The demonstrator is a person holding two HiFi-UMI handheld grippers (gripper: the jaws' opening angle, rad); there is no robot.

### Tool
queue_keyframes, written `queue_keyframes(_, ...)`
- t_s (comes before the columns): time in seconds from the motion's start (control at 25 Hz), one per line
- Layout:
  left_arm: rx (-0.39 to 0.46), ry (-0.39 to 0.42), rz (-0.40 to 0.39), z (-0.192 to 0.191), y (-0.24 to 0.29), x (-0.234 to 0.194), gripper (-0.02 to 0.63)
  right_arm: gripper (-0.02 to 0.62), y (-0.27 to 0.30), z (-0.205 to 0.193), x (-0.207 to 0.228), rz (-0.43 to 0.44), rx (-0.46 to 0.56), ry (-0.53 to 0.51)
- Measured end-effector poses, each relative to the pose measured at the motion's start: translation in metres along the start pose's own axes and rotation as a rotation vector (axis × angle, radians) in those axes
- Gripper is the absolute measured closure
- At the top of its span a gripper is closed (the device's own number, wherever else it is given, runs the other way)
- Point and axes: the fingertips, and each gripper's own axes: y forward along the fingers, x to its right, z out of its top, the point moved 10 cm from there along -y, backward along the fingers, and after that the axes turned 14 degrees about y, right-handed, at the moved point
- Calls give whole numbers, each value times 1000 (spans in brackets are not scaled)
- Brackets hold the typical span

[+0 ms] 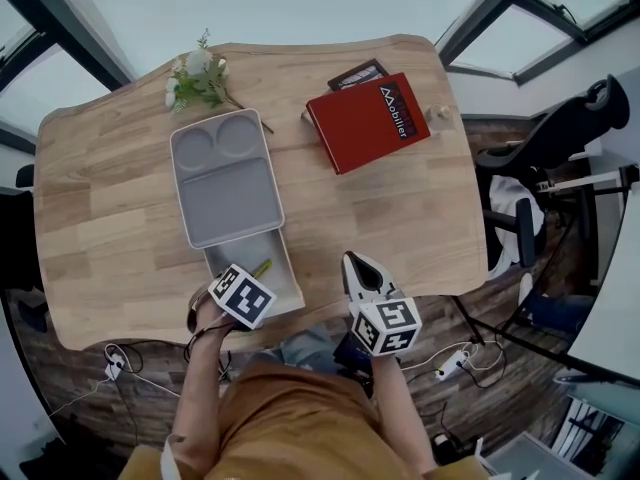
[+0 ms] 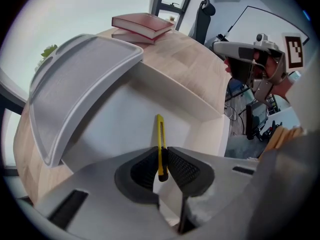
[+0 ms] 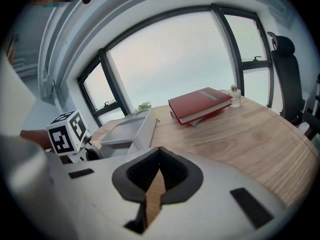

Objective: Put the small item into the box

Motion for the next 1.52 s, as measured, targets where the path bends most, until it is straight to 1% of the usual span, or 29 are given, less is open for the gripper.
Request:
queue_keyframes(0.48, -37, 0, 8, 7, 7, -1, 546, 591, 6, -3, 1, 25, -48, -38)
queue_keyframes(0.72, -47, 12, 18, 10, 11, 0, 547, 591, 2, -5, 2, 22, -54, -44)
queue_keyframes(0.88, -60, 35, 22, 14, 12, -1, 546, 591, -1, -7, 4, 17, -59, -51)
queue_keyframes(1.32, -40, 30, 10, 12, 11, 2, 532, 591, -4, -8, 2, 20, -56, -50)
queue_keyframes(1.52, 20, 13, 6, 10, 6, 2, 532, 591, -7, -4, 0, 24, -47, -60)
